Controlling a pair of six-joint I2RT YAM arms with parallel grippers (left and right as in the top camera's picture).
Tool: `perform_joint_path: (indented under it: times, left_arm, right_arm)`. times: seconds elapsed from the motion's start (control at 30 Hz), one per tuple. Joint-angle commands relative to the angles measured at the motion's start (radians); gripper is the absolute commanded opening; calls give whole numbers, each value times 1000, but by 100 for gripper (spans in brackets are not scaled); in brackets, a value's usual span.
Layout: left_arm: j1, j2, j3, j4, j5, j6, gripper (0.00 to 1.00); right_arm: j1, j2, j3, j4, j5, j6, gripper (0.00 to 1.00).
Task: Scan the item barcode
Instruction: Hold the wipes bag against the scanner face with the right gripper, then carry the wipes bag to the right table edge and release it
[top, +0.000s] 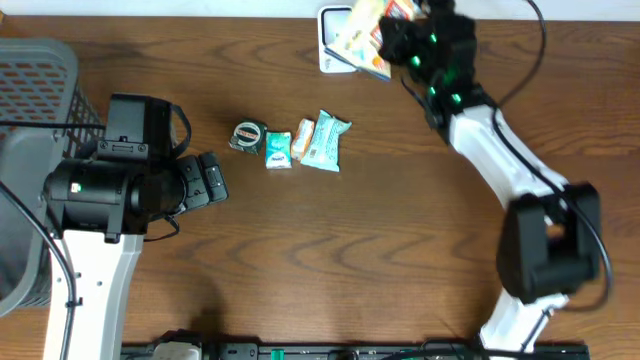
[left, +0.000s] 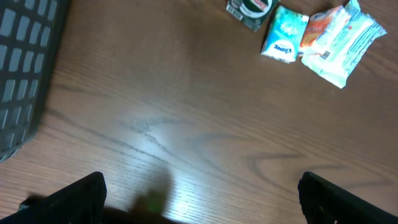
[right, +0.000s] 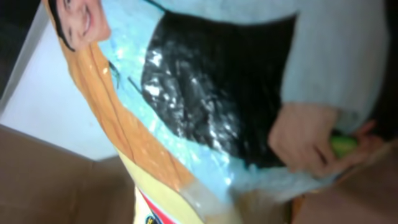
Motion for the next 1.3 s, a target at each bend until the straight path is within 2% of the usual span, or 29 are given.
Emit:
perform_joint_path:
  times: [0.0, 0.17, 0.27, 0.53, 0.73, 0.9, 1.03, 1.1, 1.23, 1.27]
  left_arm:
    - [0, -1, 4, -3, -3, -2, 98]
    - [0, -1, 4, -3, -3, -2, 98]
    - [0, -1, 4, -3, -3, -2, 98]
    - [0, -1, 4, -3, -3, -2, 98]
    - [0, -1, 4, -3, -3, -2, 98]
    - [0, -1, 4, -3, -3, -2, 98]
    - [0, -1, 4, -3, -3, -2, 98]
    - [0, -1, 4, -3, -3, -2, 98]
    - [0, -1, 4, -3, -3, -2, 97]
    - [0, -1, 4, -3, -3, -2, 98]
  right_arm:
    - [11, 163, 237, -55, -10, 24, 1]
    - [25, 412, 615, -282, -22, 24, 1]
    - [37, 492, 718, -303, -84, 24, 1]
    - [43, 502, 729, -330, -24, -41, 1]
    - [-26, 439, 729, -374, -10, -82, 1]
    - [-135, 359, 729, -528, 43, -147, 1]
    - [-293, 298, 729, -756, 147, -282, 1]
    - [-405, 291, 729, -906, 177, -407, 1]
    - [-528, 291, 725, -1067, 258, -517, 1]
    - [-558, 291, 725, -1096, 286, -520, 16]
